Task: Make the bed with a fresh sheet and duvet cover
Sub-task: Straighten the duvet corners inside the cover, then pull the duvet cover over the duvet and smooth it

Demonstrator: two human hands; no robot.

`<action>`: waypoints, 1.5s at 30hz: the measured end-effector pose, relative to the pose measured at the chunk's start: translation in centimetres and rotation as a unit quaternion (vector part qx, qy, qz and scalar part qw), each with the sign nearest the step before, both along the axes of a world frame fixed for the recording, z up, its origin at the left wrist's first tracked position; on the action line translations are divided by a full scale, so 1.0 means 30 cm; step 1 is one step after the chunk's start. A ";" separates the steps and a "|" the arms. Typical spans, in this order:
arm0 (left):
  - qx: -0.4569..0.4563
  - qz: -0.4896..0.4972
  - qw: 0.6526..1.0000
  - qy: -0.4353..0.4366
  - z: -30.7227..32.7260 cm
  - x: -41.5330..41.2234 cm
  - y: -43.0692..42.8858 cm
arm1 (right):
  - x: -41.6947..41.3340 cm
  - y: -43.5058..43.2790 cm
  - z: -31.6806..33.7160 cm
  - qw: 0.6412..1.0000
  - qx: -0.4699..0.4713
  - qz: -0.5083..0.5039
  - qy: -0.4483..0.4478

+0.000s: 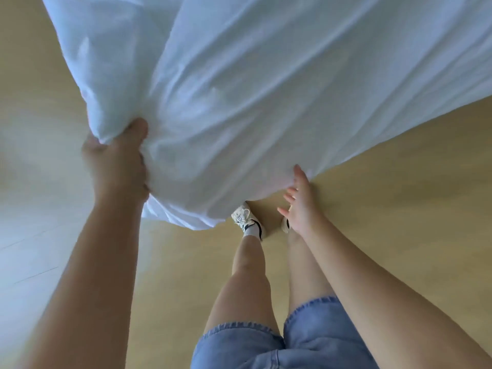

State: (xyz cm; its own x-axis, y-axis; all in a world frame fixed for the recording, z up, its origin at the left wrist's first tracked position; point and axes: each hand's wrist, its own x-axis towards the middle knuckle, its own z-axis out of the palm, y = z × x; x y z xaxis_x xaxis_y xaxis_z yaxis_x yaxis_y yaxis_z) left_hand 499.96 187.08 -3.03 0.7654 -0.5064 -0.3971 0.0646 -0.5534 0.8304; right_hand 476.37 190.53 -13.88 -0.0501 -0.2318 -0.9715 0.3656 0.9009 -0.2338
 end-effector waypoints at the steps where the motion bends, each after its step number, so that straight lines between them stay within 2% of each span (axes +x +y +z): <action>1: -0.002 0.003 0.999 -0.052 0.011 0.029 -0.005 | -0.003 -0.021 -0.035 1.000 0.000 -0.007 -0.013; 5: 0.041 -0.016 0.981 -0.191 0.010 0.125 -0.066 | 0.093 -0.139 -0.127 0.978 -0.061 -0.096 -0.177; 6: 0.051 -0.019 0.976 -0.209 0.006 0.133 -0.087 | 0.113 -0.167 -0.125 0.973 -0.077 -0.110 -0.187; 9: 0.077 -0.024 0.963 -0.257 -0.002 0.146 -0.137 | 0.108 -0.154 -0.059 0.974 -0.103 -0.138 -0.146; 12: 0.114 -0.013 0.958 -0.262 -0.010 0.151 -0.170 | -0.019 0.036 0.022 0.976 -0.111 -0.139 -0.129; 14: 0.149 -0.030 0.957 -0.249 -0.040 0.121 -0.169 | -0.139 0.161 0.069 0.984 -0.069 -0.143 -0.083; 16: 0.233 -0.079 0.934 -0.259 -0.092 0.054 -0.114 | -0.226 0.207 0.054 0.990 0.012 -0.129 0.055; 18: 0.285 -0.093 0.930 -0.211 -0.133 -0.023 -0.029 | -0.275 0.191 0.038 0.974 0.065 -0.117 0.181; 22: 0.324 -0.088 0.937 -0.093 -0.156 -0.102 0.107 | -0.299 0.169 0.031 0.975 0.067 0.016 0.212; 24: 0.327 -0.157 0.930 -0.054 -0.137 -0.116 0.175 | -0.263 0.174 0.080 0.958 0.035 0.180 0.219; 25: 0.339 -0.214 0.916 -0.029 -0.118 -0.116 0.218 | -0.225 0.171 0.117 0.930 -0.004 0.298 0.214; 26: 0.359 -0.291 0.887 -0.002 -0.102 -0.105 0.270 | -0.167 0.168 0.154 0.888 -0.046 0.413 0.196; 27: 0.383 -0.377 0.843 0.024 -0.081 -0.088 0.327 | -0.105 0.171 0.183 0.844 -0.075 0.502 0.173; 29: 0.403 -0.498 0.766 0.055 -0.035 -0.030 0.438 | 0.014 0.171 0.237 0.766 -0.117 0.612 0.157; 30: 0.392 -0.517 0.758 0.066 -0.012 0.006 0.489 | 0.078 0.165 0.266 0.731 -0.138 0.648 0.162; 33: 0.370 -0.481 0.791 0.068 0.050 0.196 0.642 | 0.312 0.159 0.362 0.650 -0.183 0.724 0.145; 36: 0.373 -0.467 0.801 0.036 0.098 0.451 0.767 | 0.548 0.171 0.410 0.611 -0.210 0.746 0.161; 38: 0.376 -0.429 0.821 0.035 0.132 0.623 0.823 | 0.705 0.184 0.441 0.566 -0.226 0.774 0.175; 39: 0.376 -0.401 0.835 0.039 0.139 0.704 0.845 | 0.781 0.194 0.457 0.518 -0.238 0.802 0.177; 41: 0.378 -0.347 0.857 0.045 0.135 0.840 0.869 | 0.923 0.214 0.484 0.391 -0.275 0.862 0.168; 42: 0.375 -0.329 0.865 0.051 0.123 0.895 0.869 | 0.987 0.218 0.487 0.344 -0.290 0.880 0.155; 43: 0.371 -0.312 0.873 0.057 0.105 0.940 0.862 | 1.047 0.216 0.487 0.319 -0.291 0.892 0.135; 45: 0.361 -0.284 0.886 0.066 0.071 1.003 0.832 | 1.162 0.193 0.474 0.299 -0.282 0.905 0.108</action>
